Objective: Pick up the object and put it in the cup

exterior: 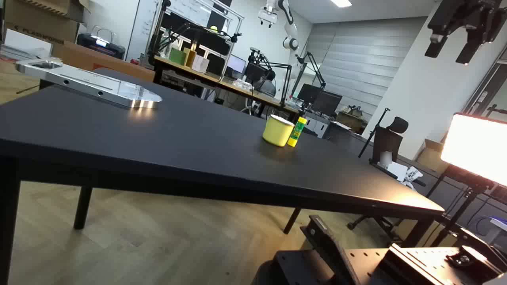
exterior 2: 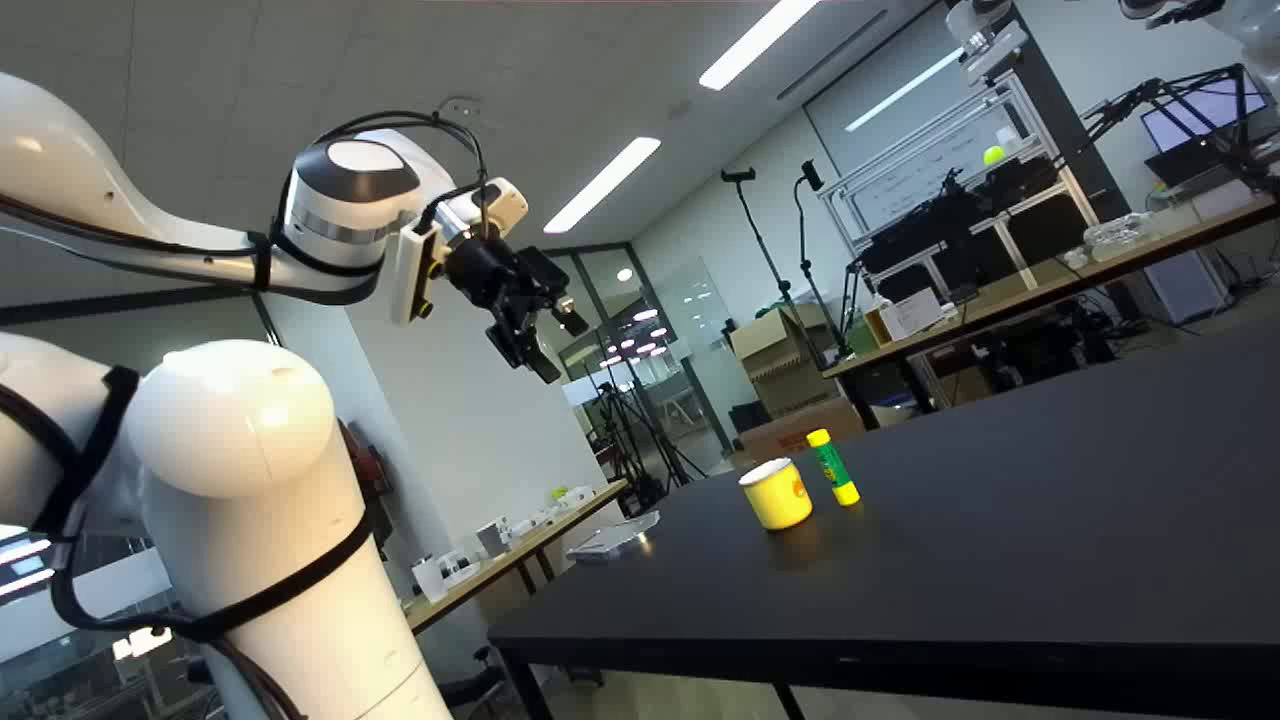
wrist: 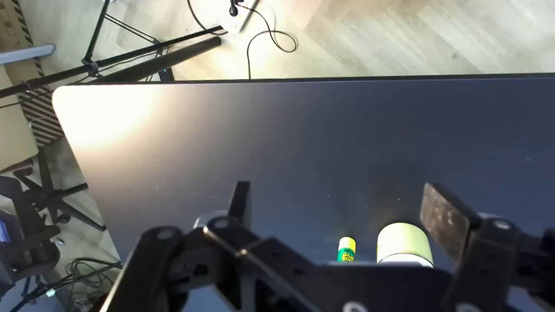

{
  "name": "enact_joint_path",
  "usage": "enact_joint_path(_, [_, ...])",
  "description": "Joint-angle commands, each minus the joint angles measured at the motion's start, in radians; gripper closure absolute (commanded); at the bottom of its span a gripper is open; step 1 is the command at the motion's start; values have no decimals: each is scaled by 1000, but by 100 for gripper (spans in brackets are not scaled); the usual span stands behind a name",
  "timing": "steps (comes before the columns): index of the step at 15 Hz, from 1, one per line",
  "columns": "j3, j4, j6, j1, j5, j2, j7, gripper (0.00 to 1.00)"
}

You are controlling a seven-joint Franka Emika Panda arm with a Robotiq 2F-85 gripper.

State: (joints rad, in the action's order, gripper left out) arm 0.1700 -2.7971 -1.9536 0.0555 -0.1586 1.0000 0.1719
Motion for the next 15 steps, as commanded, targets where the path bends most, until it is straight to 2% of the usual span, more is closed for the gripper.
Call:
enact_joint_path(1, [-10,3,4,-13,-10,-3,10,0])
enact_joint_path(6, [-10,3,4,-13,-10,-3,10,0])
enact_joint_path(7, [-17,3,-25,-14,-17,-22,-4,0])
enact_joint_path(9, [-51,14,-105,-6,-24,-124,-54,0])
enact_joint_path(13, [-151,53,-338,16,-34,-369,-166,0])
enact_joint_path(15, [-181,98,-409,24,-27,-495,-205,0])
